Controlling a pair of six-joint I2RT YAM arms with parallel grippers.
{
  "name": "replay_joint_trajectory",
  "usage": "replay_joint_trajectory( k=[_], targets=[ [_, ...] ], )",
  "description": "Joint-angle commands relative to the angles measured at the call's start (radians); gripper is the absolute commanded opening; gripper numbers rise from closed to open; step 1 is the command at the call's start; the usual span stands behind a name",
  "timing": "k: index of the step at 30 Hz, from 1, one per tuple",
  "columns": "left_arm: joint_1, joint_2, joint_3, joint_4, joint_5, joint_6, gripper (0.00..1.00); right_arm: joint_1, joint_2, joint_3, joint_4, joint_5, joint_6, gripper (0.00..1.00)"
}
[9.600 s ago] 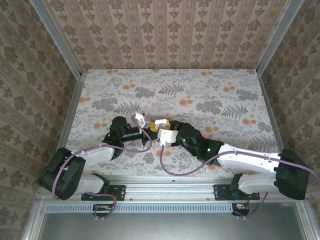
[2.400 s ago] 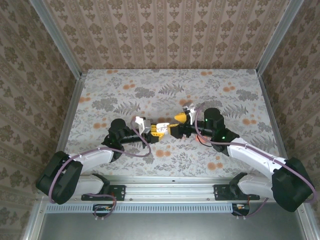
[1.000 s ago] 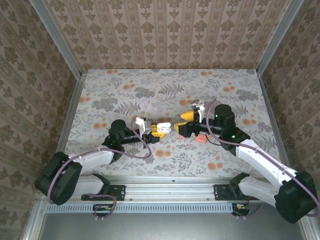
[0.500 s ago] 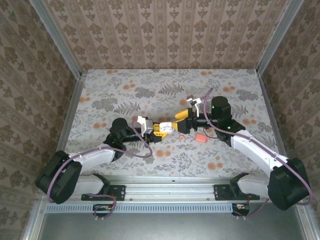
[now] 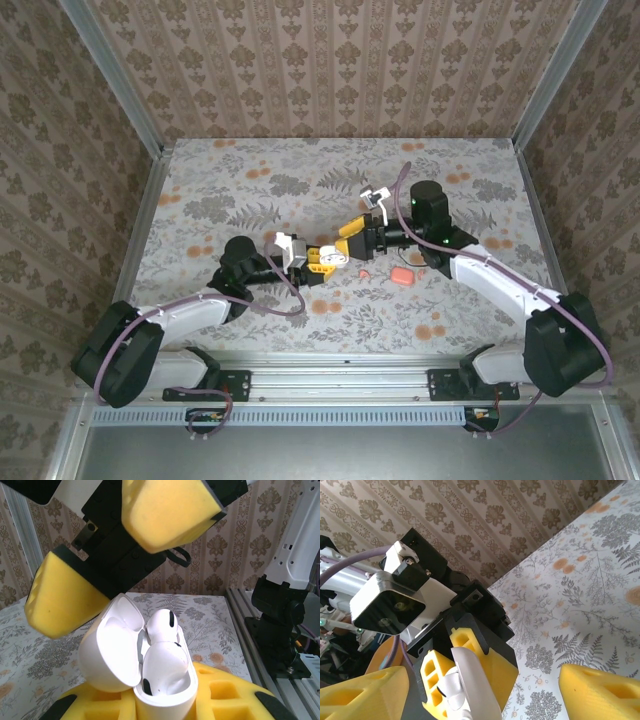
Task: Insert wireless bluetooth earbuds into charging case
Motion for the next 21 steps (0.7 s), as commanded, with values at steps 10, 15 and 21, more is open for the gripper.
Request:
replay_joint_trajectory(
  k=[10, 15, 21],
  targets=[
    [-0.007, -0.025, 0.021, 0.018, -0.025, 0.004, 0.12, 0.028, 0.019, 0.027, -0.031, -0.079, 0.012, 0.77],
    [-0.008, -0.025, 0.016, 0.018, -0.048, 0.006, 0.12, 0.034, 0.003, 0.021, -0.034, -0.086, 0.013, 0.75],
    [-0.006, -0.024, 0.006, 0.021, -0.07, 0.014, 0.11, 0.034, -0.064, -0.022, -0.005, -0.074, 0.036, 0.7]
  ],
)
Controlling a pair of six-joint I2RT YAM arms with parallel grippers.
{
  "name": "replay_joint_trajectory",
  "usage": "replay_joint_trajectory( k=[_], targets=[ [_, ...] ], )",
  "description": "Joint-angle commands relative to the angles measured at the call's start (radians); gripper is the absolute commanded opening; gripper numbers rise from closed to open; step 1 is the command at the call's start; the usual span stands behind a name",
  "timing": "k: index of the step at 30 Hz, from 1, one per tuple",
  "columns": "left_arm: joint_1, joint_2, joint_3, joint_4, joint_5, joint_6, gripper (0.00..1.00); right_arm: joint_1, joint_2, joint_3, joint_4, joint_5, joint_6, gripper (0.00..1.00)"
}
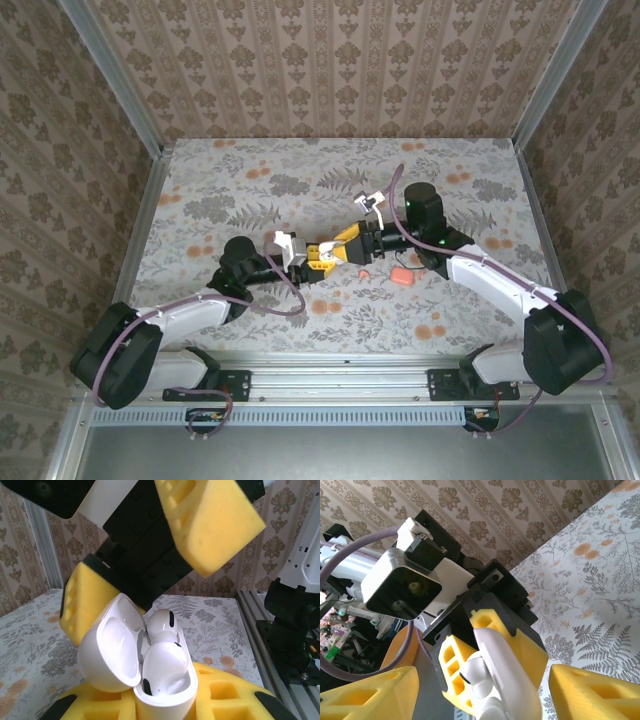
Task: Insert wireless bluetooth earbuds into charging case
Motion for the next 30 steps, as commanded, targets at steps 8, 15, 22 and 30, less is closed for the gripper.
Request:
replay_joint_trajectory(
  k=[8, 15, 22, 30],
  targets=[
    [0.0, -0.016, -0.001, 0.025, -0.021, 0.014, 0.12, 0.005, -0.148, -0.053, 0.015, 0.001, 0.029, 0.7],
    [0.001, -0.025, 0.012, 0.028, 0.036, -0.016, 0.11, -0.015, -0.24, -0.07, -0.102, 0.111, -0.17, 0.76],
    [0.001, -0.025, 0.019, 0.058, 0.093, -0.059, 0.12, -0.027, -0.311, -0.103, -0.157, 0.146, -0.532, 0.74],
    [0.001, -0.036, 0.02, 0.062, 0.109, -0.062, 0.12, -0.024, -0.287, -0.16, -0.064, 0.089, -0.745, 0.64]
  ],
)
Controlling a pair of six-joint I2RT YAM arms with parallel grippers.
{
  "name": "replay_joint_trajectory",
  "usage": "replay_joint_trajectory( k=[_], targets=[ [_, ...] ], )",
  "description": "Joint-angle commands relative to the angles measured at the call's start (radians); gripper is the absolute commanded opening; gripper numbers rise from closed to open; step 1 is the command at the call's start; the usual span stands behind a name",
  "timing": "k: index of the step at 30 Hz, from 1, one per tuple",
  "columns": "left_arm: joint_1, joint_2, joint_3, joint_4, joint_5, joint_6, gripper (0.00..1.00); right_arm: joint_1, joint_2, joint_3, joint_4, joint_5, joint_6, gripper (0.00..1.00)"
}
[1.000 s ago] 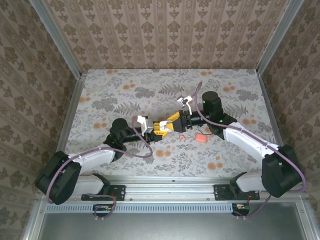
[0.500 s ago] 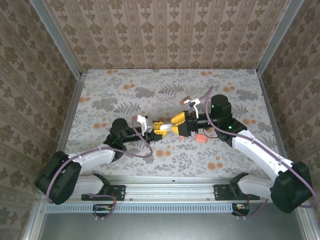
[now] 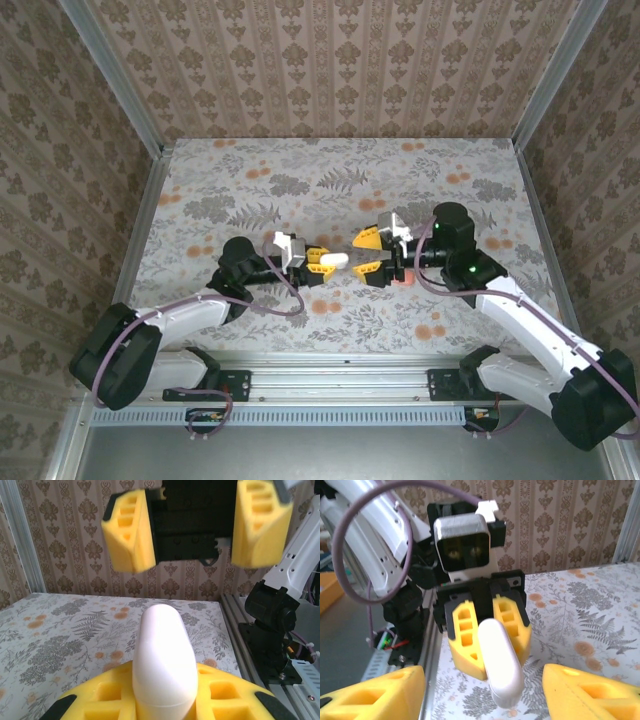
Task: Insert wireless bluetooth earbuds into charging case
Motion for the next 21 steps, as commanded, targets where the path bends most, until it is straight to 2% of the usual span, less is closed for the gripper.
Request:
replay_joint_trajectory(
  k=[1, 16, 21],
  targets=[
    [0.001, -0.031, 0.021, 0.042, 0.038, -0.018, 0.12, -0.005, 0.02, -0.02, 0.044, -0.021, -0.142, 0.64],
    [0.001, -0.033, 0.023, 0.036, 0.036, -0.013, 0.12, 0.032, 0.148, 0.012, 0.109, -0.077, -0.131, 0.55],
    [0.001, -0.034, 0.021, 0.032, 0.032, -0.01, 0.12, 0.043, 0.173, 0.024, 0.113, -0.089, -0.129, 0.48]
  ],
)
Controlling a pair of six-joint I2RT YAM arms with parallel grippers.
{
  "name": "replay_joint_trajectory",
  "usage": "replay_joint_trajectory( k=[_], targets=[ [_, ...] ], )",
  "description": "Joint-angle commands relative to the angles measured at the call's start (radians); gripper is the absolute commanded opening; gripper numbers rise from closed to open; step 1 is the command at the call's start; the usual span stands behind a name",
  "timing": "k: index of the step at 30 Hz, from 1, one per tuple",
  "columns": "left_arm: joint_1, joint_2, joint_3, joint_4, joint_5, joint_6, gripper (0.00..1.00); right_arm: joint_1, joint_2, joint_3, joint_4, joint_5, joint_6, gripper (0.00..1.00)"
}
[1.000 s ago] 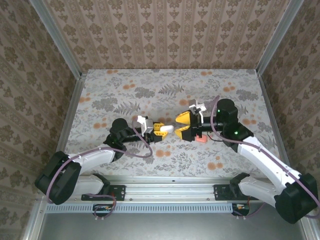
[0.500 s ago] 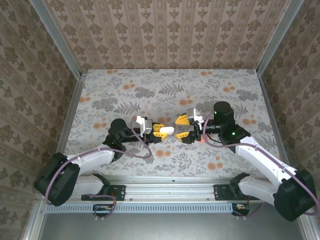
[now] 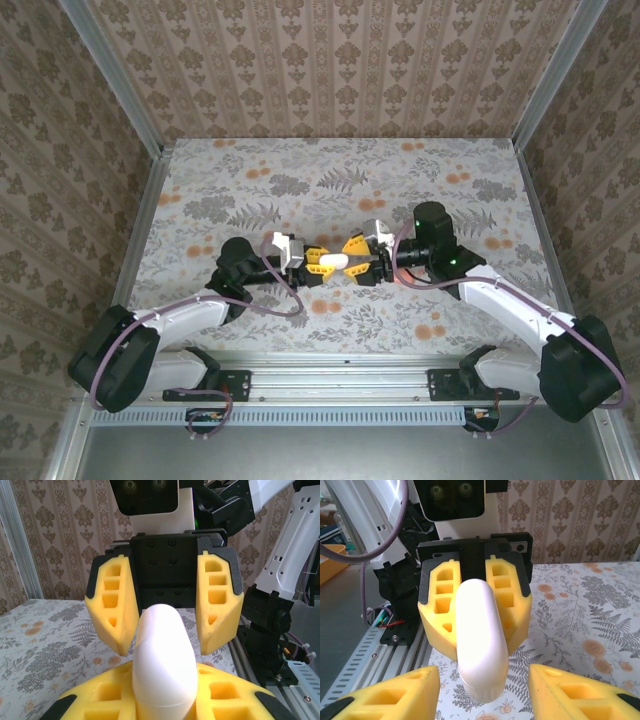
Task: Insert wireless bluetooth earbuds into charging case
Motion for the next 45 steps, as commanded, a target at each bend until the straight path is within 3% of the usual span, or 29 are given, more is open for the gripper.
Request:
replay_joint_trajectory(
  k=[1, 11, 16, 19, 27, 28, 36, 45],
  targets=[
    [0.001, -0.022, 0.022, 0.026, 0.018, -0.009, 0.12, 0.009, 0.015, 0.034, 0.036, -0.05, -0.011, 0.47],
    [0.003, -0.026, 0.017, 0.017, 0.008, -0.003, 0.12, 0.015, 0.028, 0.043, 0.045, -0.059, -0.003, 0.23],
    [0.003, -0.029, 0.007, 0.012, -0.021, 0.006, 0.22, 0.016, 0.023, 0.042, 0.019, -0.055, -0.011, 0.21],
    [0.003, -0.037, -0.005, 0.009, -0.049, 0.015, 0.35, 0.015, 0.012, 0.036, -0.006, -0.036, -0.015, 0.21],
    [0.015, -0.073, -0.027, -0.071, -0.197, 0.036, 0.86, -0.02, -0.015, 0.027, -0.091, 0.056, 0.03, 0.22],
    [0.017, -0.08, -0.03, -0.075, -0.218, 0.036, 0.88, -0.024, -0.017, 0.025, -0.093, 0.06, 0.046, 0.22],
    [0.033, -0.223, -0.097, -0.172, -0.585, 0.075, 1.0, -0.034, 0.004, 0.041, -0.148, 0.109, 0.188, 0.22],
    [0.073, -0.406, -0.1, -0.444, -0.992, 0.02, 1.0, -0.031, 0.163, 0.171, -0.274, 0.212, 0.442, 0.22]
  ],
)
